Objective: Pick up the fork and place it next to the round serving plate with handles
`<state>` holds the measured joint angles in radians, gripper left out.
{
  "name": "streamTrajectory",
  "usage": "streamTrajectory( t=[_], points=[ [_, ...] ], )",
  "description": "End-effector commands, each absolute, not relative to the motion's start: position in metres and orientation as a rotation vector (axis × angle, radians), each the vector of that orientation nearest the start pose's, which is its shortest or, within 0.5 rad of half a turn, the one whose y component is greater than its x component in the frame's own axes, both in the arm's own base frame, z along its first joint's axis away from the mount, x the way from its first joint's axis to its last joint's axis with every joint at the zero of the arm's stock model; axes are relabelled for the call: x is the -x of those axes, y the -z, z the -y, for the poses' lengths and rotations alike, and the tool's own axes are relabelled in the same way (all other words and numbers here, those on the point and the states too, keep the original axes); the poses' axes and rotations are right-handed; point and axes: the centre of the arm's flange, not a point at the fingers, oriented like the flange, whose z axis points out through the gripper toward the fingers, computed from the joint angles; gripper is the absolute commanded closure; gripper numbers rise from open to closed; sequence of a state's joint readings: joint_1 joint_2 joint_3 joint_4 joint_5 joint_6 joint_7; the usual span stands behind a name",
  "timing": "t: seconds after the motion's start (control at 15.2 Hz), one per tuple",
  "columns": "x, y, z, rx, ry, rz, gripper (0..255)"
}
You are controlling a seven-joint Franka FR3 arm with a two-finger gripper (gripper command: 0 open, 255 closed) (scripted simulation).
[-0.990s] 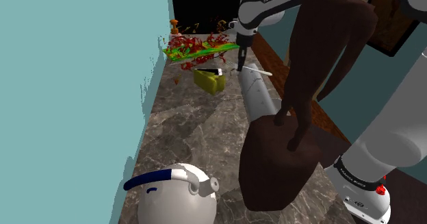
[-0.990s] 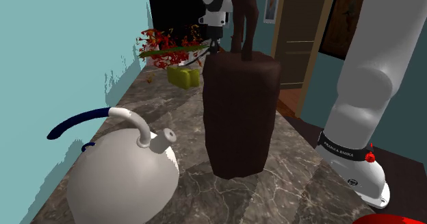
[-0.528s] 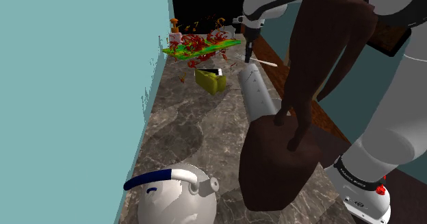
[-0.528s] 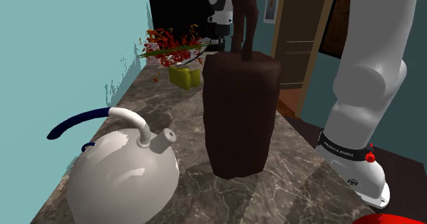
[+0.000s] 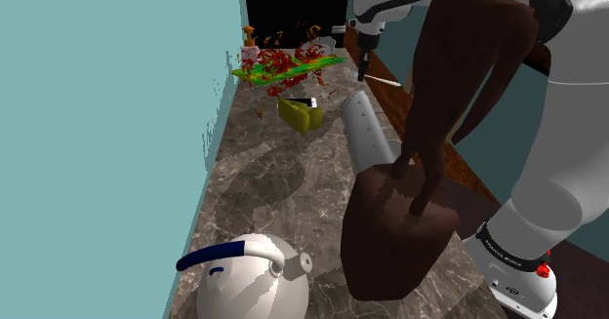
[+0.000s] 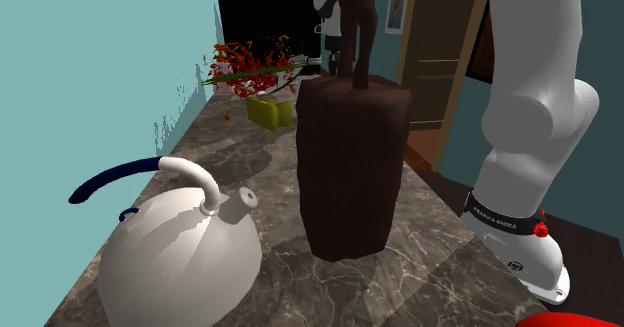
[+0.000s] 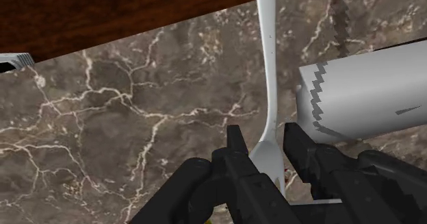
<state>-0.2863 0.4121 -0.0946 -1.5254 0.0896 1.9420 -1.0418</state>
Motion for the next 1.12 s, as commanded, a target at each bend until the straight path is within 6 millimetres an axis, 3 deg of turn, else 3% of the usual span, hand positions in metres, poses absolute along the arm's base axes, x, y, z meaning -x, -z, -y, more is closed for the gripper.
streamTrajectory(
  t=[0.0, 0.86, 1.06],
  points=[
    [-0.637, -0.415, 0.244, 2.954, 0.054, 0.975, 255],
    [-0.637, -0.344, 0.244, 2.954, 0.054, 0.975, 255],
    [-0.637, -0.344, 0.244, 2.954, 0.054, 0.975, 255]
  ],
)
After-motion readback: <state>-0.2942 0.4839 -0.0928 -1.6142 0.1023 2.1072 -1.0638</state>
